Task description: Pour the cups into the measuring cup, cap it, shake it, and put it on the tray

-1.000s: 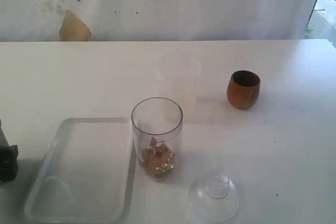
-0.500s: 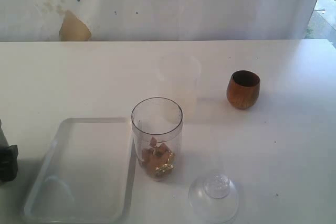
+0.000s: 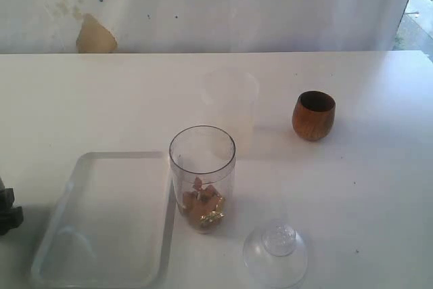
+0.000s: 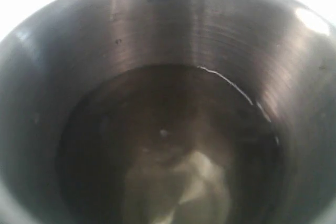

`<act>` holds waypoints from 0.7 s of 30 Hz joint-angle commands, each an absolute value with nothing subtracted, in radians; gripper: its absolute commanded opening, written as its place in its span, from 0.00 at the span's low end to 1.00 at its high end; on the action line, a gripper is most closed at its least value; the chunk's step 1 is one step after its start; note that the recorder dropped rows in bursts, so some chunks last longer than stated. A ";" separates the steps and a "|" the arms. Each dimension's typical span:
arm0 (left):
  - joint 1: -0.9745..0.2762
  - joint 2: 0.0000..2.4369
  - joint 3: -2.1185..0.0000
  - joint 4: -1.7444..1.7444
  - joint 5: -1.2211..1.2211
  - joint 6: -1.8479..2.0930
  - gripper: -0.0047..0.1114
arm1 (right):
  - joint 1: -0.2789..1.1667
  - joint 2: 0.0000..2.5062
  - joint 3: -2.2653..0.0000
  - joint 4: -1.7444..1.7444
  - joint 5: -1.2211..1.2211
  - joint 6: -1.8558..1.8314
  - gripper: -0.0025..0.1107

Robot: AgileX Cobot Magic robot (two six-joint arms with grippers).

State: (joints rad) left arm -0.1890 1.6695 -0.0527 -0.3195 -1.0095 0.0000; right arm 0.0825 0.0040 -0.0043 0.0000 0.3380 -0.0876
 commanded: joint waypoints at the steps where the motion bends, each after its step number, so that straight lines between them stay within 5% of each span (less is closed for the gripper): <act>1: -0.192 1.669 -0.068 -0.305 -1.020 0.000 0.09 | 0.078 0.000 0.000 0.000 0.337 -0.082 0.02; 17: -0.192 1.663 -0.084 -0.170 -1.201 -0.021 0.04 | 0.078 0.000 0.000 0.000 0.337 -0.082 0.02; 21: -0.192 1.663 -0.155 -0.143 -1.054 0.000 0.04 | 0.078 0.000 0.000 0.000 0.337 -0.082 0.02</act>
